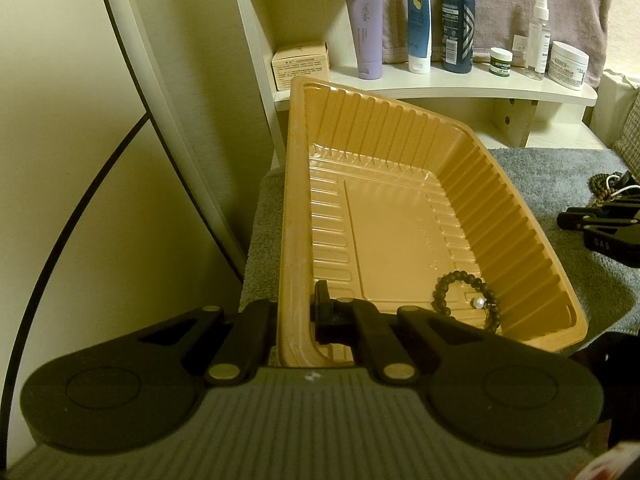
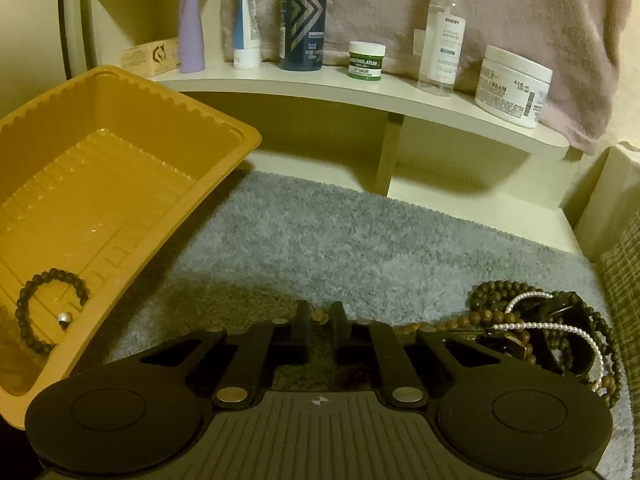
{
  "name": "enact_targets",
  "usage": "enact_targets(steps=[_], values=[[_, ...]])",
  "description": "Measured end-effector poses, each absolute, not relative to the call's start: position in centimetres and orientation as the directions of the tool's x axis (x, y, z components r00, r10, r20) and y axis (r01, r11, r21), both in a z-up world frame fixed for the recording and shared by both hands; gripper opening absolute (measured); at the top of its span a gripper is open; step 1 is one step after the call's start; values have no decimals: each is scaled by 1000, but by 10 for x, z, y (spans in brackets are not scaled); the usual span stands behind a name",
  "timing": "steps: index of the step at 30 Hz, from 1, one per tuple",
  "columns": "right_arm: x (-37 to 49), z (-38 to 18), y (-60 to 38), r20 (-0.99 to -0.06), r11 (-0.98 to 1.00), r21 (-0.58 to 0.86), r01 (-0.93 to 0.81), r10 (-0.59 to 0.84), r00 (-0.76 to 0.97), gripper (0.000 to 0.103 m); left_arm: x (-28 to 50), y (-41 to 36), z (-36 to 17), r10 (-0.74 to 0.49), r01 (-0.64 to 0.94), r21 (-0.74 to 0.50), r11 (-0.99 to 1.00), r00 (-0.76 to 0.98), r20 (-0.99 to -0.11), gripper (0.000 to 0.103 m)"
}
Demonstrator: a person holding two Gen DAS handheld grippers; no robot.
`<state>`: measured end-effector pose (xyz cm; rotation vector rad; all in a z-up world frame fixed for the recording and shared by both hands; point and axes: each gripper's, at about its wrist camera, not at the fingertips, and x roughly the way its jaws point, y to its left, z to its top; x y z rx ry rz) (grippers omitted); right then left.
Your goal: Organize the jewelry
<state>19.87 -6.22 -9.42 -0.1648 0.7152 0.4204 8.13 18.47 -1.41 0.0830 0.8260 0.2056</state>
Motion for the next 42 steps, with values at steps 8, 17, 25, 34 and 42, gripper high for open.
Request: enact_targets(steps=[8, 17, 25, 34, 42], values=[[187, -66, -63, -610, 898, 31, -439, 365, 703, 9, 81, 185, -14, 213, -148, 153, 977, 660, -720, 3], [167, -14, -39, -504, 820, 113, -561, 535, 679, 9, 82, 185, -15, 213, -149, 152, 977, 659, -721, 3], [151, -6, -12, -488, 746, 134, -652, 622, 612, 9, 82, 185, -15, 212, -150, 150, 977, 659, -722, 3], [142, -18, 5, -525, 694, 127, -709, 653, 545, 9, 82, 185, -15, 212, -150, 150, 977, 659, -721, 3], [143, -22, 10, -538, 669, 140, -730, 670, 511, 9, 82, 184, -15, 213, -150, 152, 977, 659, -721, 3]])
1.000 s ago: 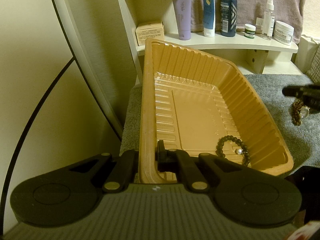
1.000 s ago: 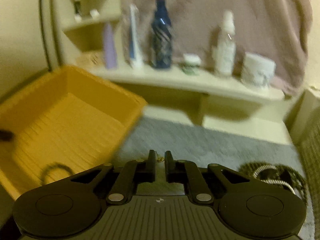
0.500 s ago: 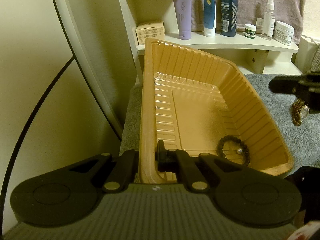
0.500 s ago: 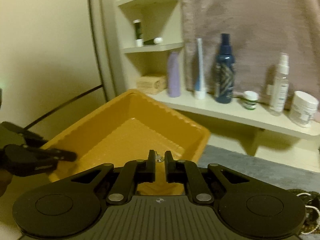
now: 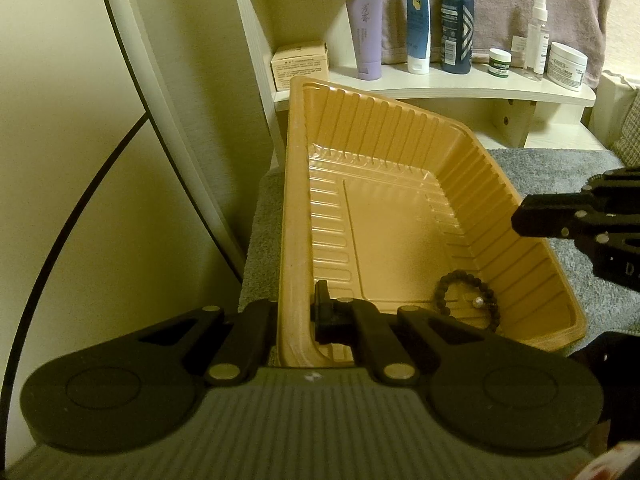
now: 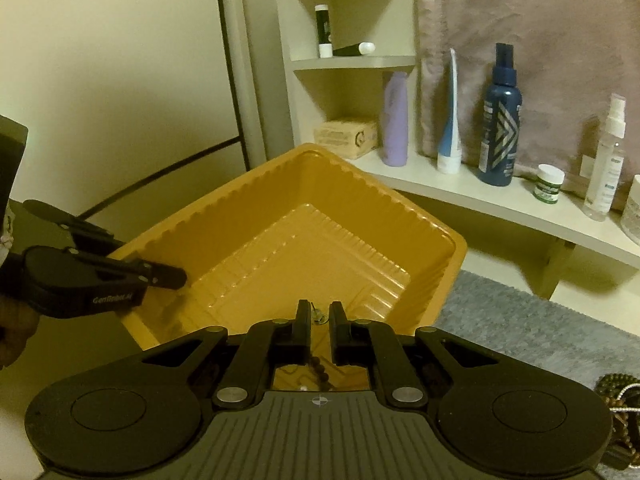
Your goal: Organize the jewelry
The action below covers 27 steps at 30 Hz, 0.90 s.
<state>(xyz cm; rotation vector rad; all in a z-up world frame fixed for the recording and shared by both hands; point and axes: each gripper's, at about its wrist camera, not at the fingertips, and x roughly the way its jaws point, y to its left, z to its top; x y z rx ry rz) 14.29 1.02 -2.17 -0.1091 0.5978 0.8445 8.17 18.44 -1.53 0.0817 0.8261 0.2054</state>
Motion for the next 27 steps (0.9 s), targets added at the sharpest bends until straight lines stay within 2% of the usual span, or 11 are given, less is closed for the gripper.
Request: enact_targets(steps=[2, 3, 4, 6, 13, 22, 27], values=[[143, -21, 10, -525, 658, 159, -736, 688, 502, 11, 82, 184, -15, 213, -149, 151, 977, 660, -721, 3], [142, -20, 9, -518, 664, 160, -730, 686, 511, 21, 82, 184, -15, 213, -149, 152, 977, 659, -721, 3], [142, -19, 6, -507, 669, 163, -725, 687, 520, 39, 82, 184, -15, 213, -150, 152, 977, 659, -721, 3], [141, -16, -1, -487, 682, 167, -712, 685, 542, 52, 82, 184, -15, 213, -149, 152, 977, 660, -720, 3], [136, -18, -45, -490, 796, 163, -583, 578, 652, 52, 81, 184, -13, 212, -143, 156, 977, 672, -710, 3], [134, -43, -121, -574, 933, 166, -320, 355, 738, 52, 79, 180, -13, 214, -118, 185, 976, 689, -692, 2], [135, -53, -142, -597, 958, 132, -256, 283, 751, 52, 79, 180, -14, 215, -113, 191, 975, 690, -692, 2]])
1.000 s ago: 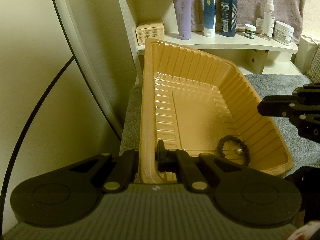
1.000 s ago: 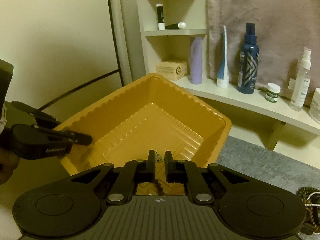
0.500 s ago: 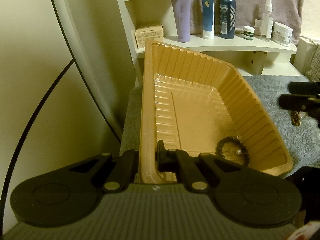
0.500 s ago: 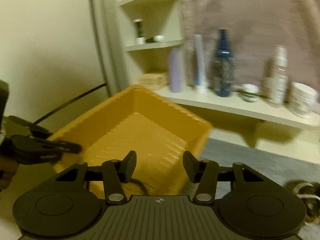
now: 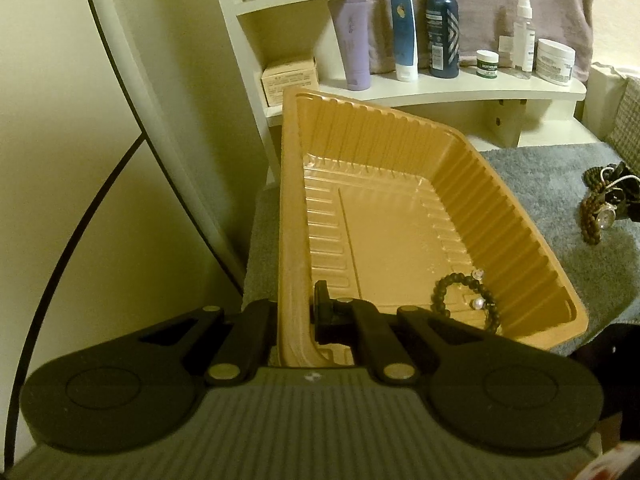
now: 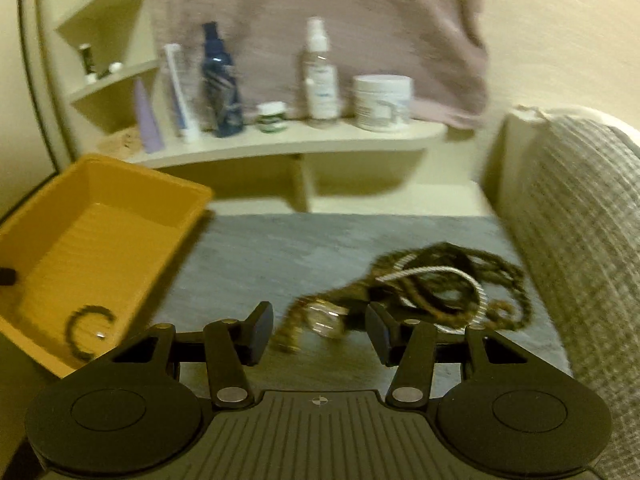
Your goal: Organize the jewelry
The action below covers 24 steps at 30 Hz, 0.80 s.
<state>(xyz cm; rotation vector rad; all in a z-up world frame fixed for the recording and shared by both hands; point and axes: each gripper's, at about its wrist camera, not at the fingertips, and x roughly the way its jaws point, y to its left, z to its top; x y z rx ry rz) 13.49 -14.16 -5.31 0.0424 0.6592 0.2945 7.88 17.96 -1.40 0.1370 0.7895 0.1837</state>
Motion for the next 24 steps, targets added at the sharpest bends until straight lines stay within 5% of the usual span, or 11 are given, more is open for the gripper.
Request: enact_targets(steps=[24], values=[[150, -79, -111, -642, 924, 135, -359, 357, 678, 51, 82, 180, -15, 213, -101, 197, 975, 678, -704, 3]])
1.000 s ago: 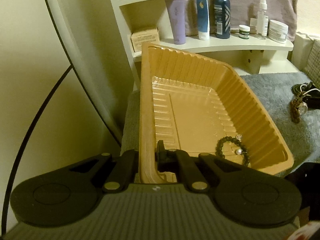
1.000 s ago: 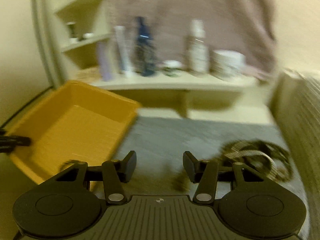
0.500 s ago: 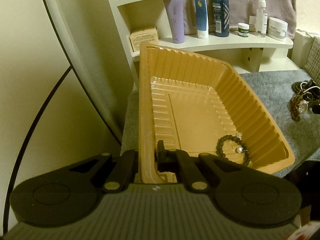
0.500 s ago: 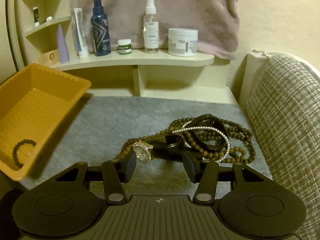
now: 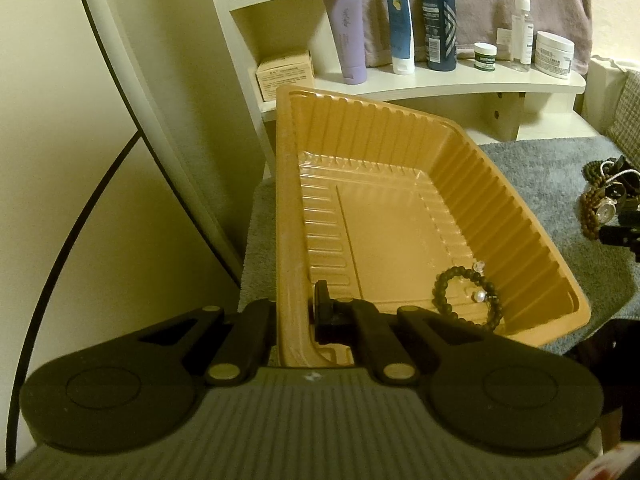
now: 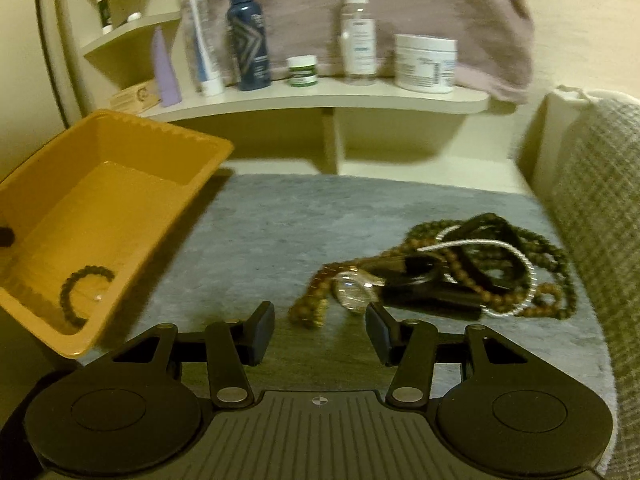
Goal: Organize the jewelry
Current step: 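Grasp the brown bead bracelet with gold charm using the right tool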
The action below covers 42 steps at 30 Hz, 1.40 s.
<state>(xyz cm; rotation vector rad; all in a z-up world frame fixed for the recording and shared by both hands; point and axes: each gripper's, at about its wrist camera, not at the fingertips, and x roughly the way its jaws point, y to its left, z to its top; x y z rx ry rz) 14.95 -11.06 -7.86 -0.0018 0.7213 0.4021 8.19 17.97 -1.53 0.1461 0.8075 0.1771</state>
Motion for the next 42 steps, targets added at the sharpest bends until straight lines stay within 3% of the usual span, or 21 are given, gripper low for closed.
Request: enact_targets(steps=[5, 13, 21, 42], values=[[155, -81, -103, -647, 923, 138, -358, 357, 673, 51, 82, 181, -16, 207, -97, 194, 976, 679, -704, 3], [161, -84, -99, -663, 928, 140, -347, 348, 663, 34, 82, 181, -16, 207, -98, 193, 976, 679, -704, 3], [164, -85, -104, -668, 935, 161, -314, 338, 663, 27, 82, 180, -16, 206, -96, 192, 977, 680, -704, 3], [151, -94, -99, -681, 920, -28, -392, 269, 681, 23, 82, 181, -16, 201, -91, 191, 977, 680, -705, 3]])
